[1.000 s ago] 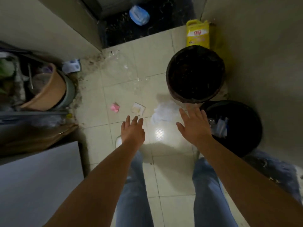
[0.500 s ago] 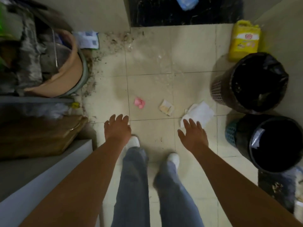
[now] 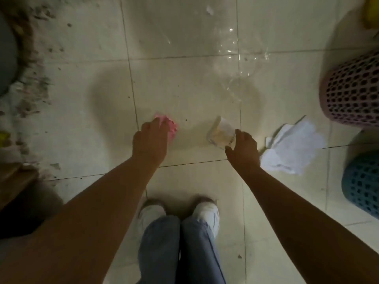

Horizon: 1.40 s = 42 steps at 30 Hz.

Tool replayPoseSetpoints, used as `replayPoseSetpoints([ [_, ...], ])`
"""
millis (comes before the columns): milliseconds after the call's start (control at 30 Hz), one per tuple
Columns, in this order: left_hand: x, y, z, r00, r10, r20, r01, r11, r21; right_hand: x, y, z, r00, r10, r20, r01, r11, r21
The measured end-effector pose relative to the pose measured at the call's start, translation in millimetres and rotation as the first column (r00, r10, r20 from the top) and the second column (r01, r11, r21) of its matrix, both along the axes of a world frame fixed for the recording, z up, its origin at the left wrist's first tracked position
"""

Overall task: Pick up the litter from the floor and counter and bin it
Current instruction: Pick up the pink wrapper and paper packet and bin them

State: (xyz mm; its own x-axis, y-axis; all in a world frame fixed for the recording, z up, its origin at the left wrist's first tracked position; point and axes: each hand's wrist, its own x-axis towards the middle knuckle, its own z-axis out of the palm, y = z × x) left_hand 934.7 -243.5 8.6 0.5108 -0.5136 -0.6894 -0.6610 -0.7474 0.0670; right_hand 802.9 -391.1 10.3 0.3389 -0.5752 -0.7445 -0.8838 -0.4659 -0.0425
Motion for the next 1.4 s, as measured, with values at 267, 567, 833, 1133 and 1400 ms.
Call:
replayPoseSetpoints([
  [267, 33.4, -4.8, -73.5, 0.902, -0.42, 0.099, 0.429, 0.898, -0.099, -11.4, -8.2, -64.6, 0.987, -0.025, -0.161, -0.017, 0.968, -0.251],
  [567, -0.6, -29.4, 15.8, 0.884, -0.451, -0.125, 0.425, 0.886, -0.187, -28.5, 2.8, 5.1, 0.977, -0.193, -0.089, 0.184, 0.978, -0.101],
  [833, -51.3, -100.8, 198.5, 0.878, -0.47, -0.089, 0.45, 0.874, -0.184, -94.5, -37.7, 196.5, 0.85, -0.523, -0.067, 0.523, 0.852, -0.01],
  [1133, -169.1, -211.5, 365.5, 0.863, -0.476, -0.171, 0.456, 0.878, -0.142, -201.3, -138.1, 353.3, 0.555, -0.807, 0.199, 0.828, 0.558, -0.047],
  [1400, -295.5, -314.2, 382.4, 0.957, -0.113, -0.266, 0.08, 0.988, -0.133, -346.0, -220.5, 372.9, 0.38, -0.914, 0.144, 0.921, 0.388, 0.032],
])
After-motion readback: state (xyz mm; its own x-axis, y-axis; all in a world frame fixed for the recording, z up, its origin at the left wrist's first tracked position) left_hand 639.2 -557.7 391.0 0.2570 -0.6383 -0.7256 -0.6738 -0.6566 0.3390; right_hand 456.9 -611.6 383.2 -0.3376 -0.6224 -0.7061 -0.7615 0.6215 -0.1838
